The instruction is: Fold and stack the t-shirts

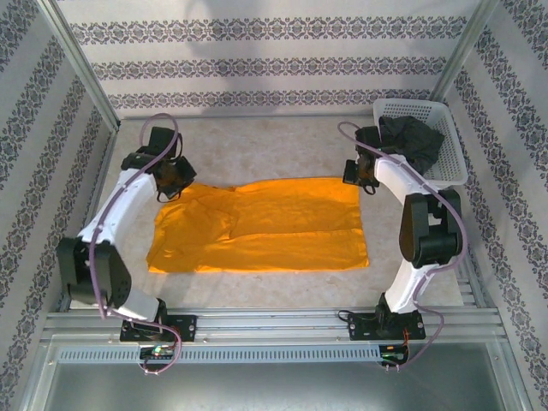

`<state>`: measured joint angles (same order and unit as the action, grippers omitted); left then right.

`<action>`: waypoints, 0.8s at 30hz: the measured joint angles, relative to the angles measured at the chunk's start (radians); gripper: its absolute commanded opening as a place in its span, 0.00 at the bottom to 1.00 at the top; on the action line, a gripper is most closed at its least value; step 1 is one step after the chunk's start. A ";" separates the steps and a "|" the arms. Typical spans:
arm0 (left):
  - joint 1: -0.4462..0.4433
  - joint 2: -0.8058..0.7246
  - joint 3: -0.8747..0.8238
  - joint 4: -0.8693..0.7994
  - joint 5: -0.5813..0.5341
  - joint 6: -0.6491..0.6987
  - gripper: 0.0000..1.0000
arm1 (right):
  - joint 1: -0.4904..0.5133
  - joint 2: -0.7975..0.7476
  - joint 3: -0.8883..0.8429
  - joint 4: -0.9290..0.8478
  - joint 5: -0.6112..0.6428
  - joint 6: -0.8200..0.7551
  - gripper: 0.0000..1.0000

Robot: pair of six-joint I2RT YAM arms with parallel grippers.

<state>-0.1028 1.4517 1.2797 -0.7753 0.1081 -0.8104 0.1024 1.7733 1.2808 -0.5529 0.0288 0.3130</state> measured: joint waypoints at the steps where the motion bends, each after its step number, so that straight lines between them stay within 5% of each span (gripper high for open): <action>1: 0.000 -0.037 -0.019 -0.008 -0.004 -0.006 0.00 | 0.000 -0.029 -0.039 0.013 0.001 -0.002 0.00; 12: 0.000 -0.367 -0.187 -0.140 -0.011 -0.077 0.00 | 0.025 -0.301 -0.311 0.057 0.010 -0.002 0.00; 24: 0.000 -0.579 -0.405 -0.225 -0.011 -0.142 0.00 | 0.040 -0.363 -0.441 0.000 0.020 0.051 0.01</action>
<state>-0.1028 0.8730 0.8745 -1.0008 0.0971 -0.9520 0.1425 1.4105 0.8402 -0.5533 0.0490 0.3637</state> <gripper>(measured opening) 0.054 0.058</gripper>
